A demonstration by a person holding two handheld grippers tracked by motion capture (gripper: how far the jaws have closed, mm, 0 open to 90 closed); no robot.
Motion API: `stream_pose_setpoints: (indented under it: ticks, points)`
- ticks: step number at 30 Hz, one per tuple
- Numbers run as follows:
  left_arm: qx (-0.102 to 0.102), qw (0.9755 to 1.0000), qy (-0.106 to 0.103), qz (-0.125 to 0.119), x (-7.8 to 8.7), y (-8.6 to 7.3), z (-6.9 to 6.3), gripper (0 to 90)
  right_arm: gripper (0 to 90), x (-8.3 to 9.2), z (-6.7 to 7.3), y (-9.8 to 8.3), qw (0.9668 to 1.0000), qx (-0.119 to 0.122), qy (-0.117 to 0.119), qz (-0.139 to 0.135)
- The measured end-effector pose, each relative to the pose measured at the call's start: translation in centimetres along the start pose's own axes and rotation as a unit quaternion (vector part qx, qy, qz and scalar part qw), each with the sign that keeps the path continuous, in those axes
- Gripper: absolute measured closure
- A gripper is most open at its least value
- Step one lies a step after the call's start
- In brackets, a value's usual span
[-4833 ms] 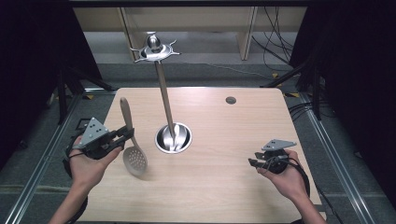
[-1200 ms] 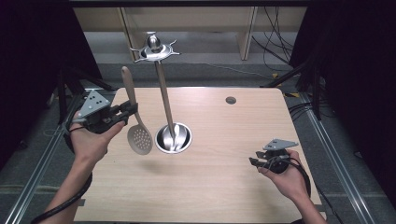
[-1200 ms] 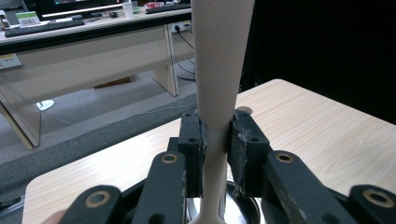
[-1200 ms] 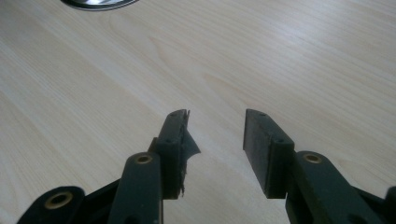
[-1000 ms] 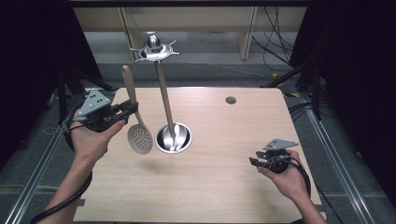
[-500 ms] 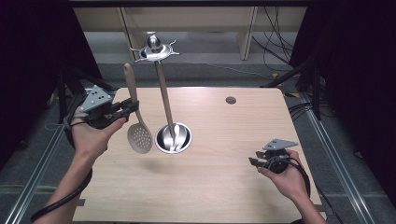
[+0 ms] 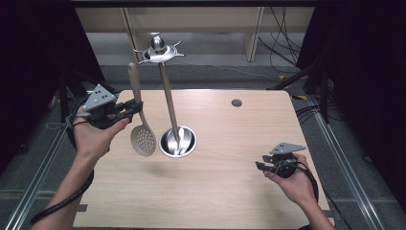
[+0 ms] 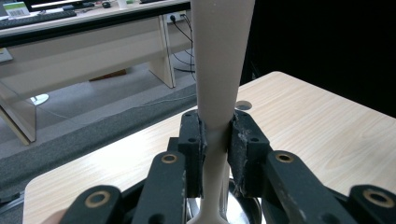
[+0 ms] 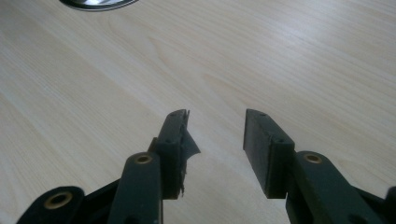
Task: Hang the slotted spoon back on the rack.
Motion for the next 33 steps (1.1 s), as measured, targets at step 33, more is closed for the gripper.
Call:
stream_pose_setpoints:
  ticks: [33]
  points:
    - [-0.006, 0.9996, -0.015, 0.022, -0.33, 0.83, 0.99, 75.1, 60.3, 0.01, -0.04, 0.00, 1.0000, 0.000, -0.001, -0.003]
Point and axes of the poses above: each handheld gripper's, and its own axes: x roughly backward along the jaws, y roughly out of its top, z roughly to its left, the point moved 3 cm from there along -x, roughly forward along the jaws, and after that the axes turned 4 degrees about -y, right-handed, at the moved point
